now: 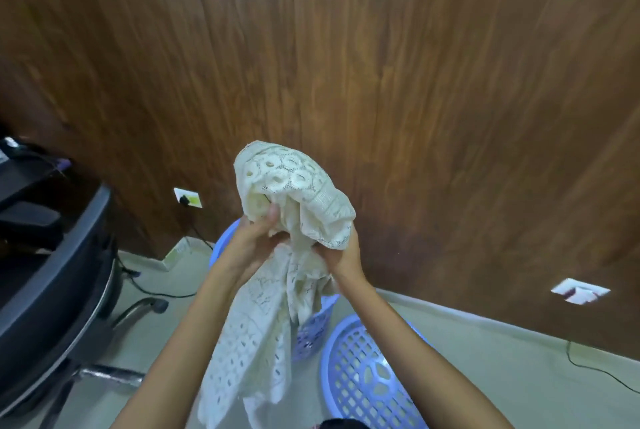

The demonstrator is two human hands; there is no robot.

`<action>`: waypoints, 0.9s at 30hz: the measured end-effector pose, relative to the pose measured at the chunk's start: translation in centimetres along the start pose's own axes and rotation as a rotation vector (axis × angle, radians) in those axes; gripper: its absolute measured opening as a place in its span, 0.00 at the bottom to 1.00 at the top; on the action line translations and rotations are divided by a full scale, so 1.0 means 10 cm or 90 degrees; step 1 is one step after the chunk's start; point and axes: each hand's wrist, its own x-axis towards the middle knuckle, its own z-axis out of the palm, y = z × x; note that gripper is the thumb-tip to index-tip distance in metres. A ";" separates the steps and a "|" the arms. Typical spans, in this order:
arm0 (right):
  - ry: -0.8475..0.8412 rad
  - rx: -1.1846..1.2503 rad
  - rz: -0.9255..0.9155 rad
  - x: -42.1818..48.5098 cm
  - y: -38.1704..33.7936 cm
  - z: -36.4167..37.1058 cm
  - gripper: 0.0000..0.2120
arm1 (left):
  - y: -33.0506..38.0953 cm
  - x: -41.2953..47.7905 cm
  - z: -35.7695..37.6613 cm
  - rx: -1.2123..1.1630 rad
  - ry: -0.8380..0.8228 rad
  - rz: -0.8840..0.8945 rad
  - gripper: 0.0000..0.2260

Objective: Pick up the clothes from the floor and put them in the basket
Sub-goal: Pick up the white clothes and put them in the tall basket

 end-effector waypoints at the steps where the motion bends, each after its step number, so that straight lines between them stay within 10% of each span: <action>1: -0.007 0.055 0.009 0.09 -0.10 0.06 0.22 | -0.07 0.09 -0.18 0.183 0.030 -0.005 0.33; 5: -0.014 0.136 0.035 0.47 -0.30 0.26 0.25 | -0.52 0.43 -0.80 0.658 0.060 -0.138 0.58; 11: -0.013 0.189 0.109 0.84 -0.55 0.51 0.15 | -0.62 0.90 -0.99 0.235 0.154 -0.193 0.10; 18: -0.042 -0.034 0.115 1.46 -0.47 0.65 0.14 | -0.31 1.63 -1.34 -0.043 0.228 -0.118 0.10; 21: 0.020 -0.098 0.054 1.65 -0.28 0.69 0.10 | -0.46 1.86 -1.70 -0.064 0.256 -0.164 0.12; 24: 0.031 -0.021 -0.021 1.69 -0.14 0.75 0.30 | -0.60 1.99 -2.00 -0.060 0.271 -0.250 0.16; 27: 0.054 -0.091 0.025 1.76 0.09 0.83 0.22 | -0.69 1.99 -2.22 -0.073 0.197 -0.332 0.18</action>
